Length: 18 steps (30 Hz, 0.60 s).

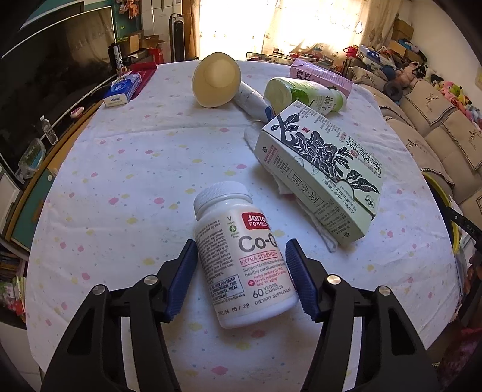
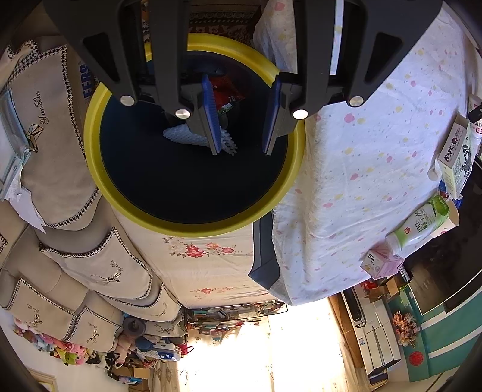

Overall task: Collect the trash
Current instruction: 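Close the left gripper on the supplement bottle and lift it, then carry the supplement bottle with the left gripper over the bin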

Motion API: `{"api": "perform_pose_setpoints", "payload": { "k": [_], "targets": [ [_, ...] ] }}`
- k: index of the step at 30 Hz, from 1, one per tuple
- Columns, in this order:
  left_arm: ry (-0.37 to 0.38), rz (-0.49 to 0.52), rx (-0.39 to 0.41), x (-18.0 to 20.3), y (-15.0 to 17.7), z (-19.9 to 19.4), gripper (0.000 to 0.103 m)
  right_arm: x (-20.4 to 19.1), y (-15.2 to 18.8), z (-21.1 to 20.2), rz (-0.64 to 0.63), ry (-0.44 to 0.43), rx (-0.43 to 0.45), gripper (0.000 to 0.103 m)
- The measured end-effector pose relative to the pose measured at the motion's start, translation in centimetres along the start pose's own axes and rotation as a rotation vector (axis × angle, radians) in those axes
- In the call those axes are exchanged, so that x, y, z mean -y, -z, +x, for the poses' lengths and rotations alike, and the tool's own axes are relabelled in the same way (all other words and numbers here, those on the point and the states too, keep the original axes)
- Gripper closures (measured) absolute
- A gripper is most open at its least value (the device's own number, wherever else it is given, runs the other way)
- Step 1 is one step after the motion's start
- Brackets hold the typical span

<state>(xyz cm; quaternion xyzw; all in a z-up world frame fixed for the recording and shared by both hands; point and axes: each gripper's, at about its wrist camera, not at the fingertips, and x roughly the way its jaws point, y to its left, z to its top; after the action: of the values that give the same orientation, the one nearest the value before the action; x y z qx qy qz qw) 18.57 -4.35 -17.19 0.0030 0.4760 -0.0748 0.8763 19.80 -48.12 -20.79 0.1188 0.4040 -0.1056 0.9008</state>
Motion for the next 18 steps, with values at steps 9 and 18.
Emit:
{"api": "perform_pose_setpoints", "payload": {
  "k": [9, 18],
  "targets": [
    [-0.009, 0.025, 0.032, -0.6, 0.3, -0.9, 0.055, 0.0, 0.0, 0.0, 0.000, -0.002, 0.000, 0.075],
    [0.001, 0.062, 0.098, 0.0, 0.2, -3.8, 0.056, -0.4, 0.2, -0.2, -0.005, -0.012, 0.001, 0.075]
  ]
}}
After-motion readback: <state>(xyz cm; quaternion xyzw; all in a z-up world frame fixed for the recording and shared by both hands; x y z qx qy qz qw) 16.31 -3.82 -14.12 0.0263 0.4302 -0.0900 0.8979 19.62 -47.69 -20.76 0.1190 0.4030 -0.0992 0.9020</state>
